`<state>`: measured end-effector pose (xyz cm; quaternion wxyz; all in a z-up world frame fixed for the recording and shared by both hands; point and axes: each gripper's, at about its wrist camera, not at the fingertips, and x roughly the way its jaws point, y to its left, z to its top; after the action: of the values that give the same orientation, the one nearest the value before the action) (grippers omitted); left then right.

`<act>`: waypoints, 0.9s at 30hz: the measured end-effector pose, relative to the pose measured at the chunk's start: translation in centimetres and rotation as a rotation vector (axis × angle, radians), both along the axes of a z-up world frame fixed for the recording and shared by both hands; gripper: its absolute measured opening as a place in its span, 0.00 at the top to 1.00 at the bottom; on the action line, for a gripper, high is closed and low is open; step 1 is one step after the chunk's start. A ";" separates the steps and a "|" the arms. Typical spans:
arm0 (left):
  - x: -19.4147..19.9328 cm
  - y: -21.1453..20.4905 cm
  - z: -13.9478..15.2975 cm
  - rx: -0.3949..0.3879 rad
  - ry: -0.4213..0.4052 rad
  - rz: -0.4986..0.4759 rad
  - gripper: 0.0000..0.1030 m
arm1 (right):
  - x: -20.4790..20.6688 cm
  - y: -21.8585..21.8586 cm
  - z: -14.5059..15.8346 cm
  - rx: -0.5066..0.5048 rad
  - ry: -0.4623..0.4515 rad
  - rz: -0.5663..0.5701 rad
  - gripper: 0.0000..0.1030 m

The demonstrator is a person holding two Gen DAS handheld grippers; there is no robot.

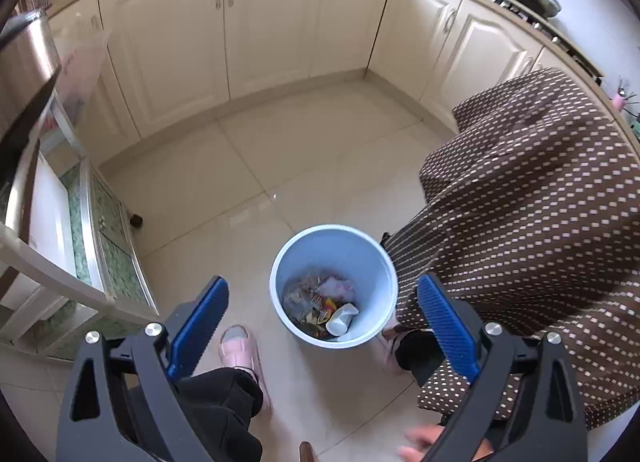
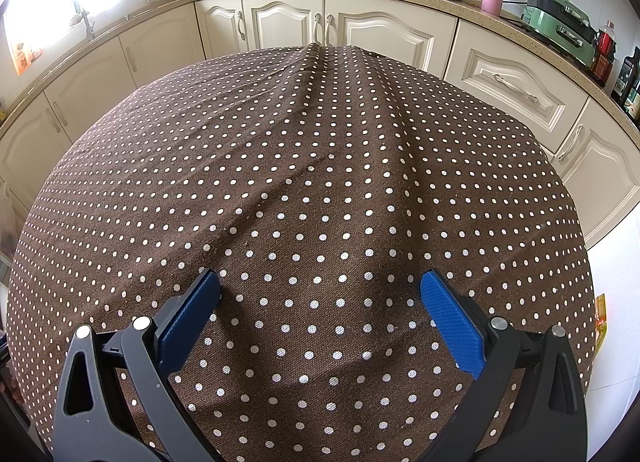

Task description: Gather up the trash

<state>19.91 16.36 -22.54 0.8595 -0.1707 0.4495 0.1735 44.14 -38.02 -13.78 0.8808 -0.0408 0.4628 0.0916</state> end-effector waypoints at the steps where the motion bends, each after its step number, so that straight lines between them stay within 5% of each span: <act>1: -0.3 -0.4 0.6 0.004 -0.010 -0.001 0.09 | 0.0 0.0 0.0 0.000 0.000 0.000 0.06; 17: -3.3 -4.4 5.7 0.072 -0.088 -0.021 0.09 | 0.0 0.0 0.0 0.000 0.000 0.000 0.06; 27: -3.3 -6.0 6.4 0.083 -0.087 -0.052 0.09 | 0.0 0.0 0.0 0.000 0.000 0.000 0.06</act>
<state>16.61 10.38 -16.17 0.8889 -0.1304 0.4082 0.1620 44.15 -38.01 -13.79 0.8808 -0.0408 0.4628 0.0915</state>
